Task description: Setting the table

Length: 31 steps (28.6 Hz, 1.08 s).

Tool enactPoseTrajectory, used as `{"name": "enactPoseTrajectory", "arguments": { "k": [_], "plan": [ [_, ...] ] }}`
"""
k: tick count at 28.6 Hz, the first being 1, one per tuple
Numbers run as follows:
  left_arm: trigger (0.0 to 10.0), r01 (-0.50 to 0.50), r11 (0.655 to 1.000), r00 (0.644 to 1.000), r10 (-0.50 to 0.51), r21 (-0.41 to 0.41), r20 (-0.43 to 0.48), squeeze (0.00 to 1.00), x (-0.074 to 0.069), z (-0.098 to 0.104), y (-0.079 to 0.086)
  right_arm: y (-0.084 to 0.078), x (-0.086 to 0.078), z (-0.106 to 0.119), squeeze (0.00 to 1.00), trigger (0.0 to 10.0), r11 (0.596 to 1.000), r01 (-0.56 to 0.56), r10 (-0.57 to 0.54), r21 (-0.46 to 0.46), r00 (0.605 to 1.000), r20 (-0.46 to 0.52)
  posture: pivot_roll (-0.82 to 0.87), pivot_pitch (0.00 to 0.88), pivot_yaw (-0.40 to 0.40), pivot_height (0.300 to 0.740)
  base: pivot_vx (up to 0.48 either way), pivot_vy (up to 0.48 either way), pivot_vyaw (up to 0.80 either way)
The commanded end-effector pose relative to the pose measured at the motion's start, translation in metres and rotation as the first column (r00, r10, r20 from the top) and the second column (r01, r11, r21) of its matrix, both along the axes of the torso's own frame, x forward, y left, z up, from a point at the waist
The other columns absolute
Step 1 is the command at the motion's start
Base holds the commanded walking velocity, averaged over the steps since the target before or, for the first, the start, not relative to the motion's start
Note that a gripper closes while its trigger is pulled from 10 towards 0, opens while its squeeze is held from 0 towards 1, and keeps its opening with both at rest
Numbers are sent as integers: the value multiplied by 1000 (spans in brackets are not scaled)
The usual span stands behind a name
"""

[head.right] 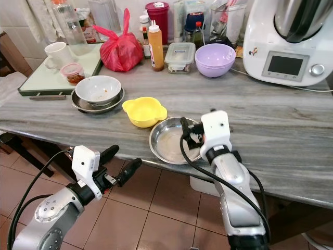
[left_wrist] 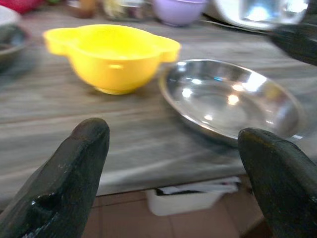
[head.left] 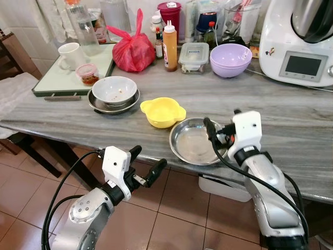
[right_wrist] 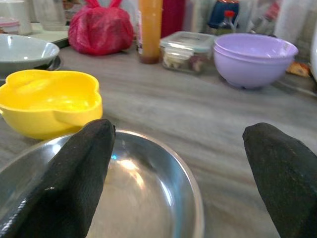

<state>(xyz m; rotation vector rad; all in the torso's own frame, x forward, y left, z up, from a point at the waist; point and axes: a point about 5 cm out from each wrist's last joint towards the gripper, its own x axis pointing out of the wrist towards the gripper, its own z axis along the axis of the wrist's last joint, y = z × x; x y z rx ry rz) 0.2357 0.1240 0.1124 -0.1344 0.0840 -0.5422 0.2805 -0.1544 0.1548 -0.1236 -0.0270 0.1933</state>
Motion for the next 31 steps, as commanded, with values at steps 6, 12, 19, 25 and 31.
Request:
{"name": "enactPoseTrajectory", "arguments": {
  "k": [6, 12, 19, 25, 31],
  "plan": [
    [10000, -214, 976, 977, 212, 46, 31, 0, 3, -2, 15, -2, -10, 0, 1000, 10000, 999, 4, -3, 50, 1000, -28, -124, 65, 95, 740, 0, 0, 0],
    [10000, -399, 916, 915, 395, 41, 77, 0, 3, 2, 35, -3, -14, 3, 0, 10000, 999, -11, 12, 32, 1000, -16, -121, 62, 85, 740, 0, 0, 0],
    [10000, -439, 895, 898, 435, 78, 63, 0, 0, -4, 41, -1, -12, 0, 0, 10000, 999, -16, 18, 31, 999, -47, -114, 62, 80, 740, 0, 0, -195],
    [10000, -449, 892, 894, 447, 59, 44, 0, 2, -5, 40, 0, -11, 0, 0, 10000, 999, -16, 18, 39, 998, -54, -113, 60, 83, 740, 0, 0, -763],
    [10000, -459, 885, 889, 457, 79, 43, 0, 4, -6, 41, 0, -10, 0, 0, 10000, 999, -17, 19, 44, 998, -58, -115, 61, 84, 740, 0, 0, -764]
  ]
}}
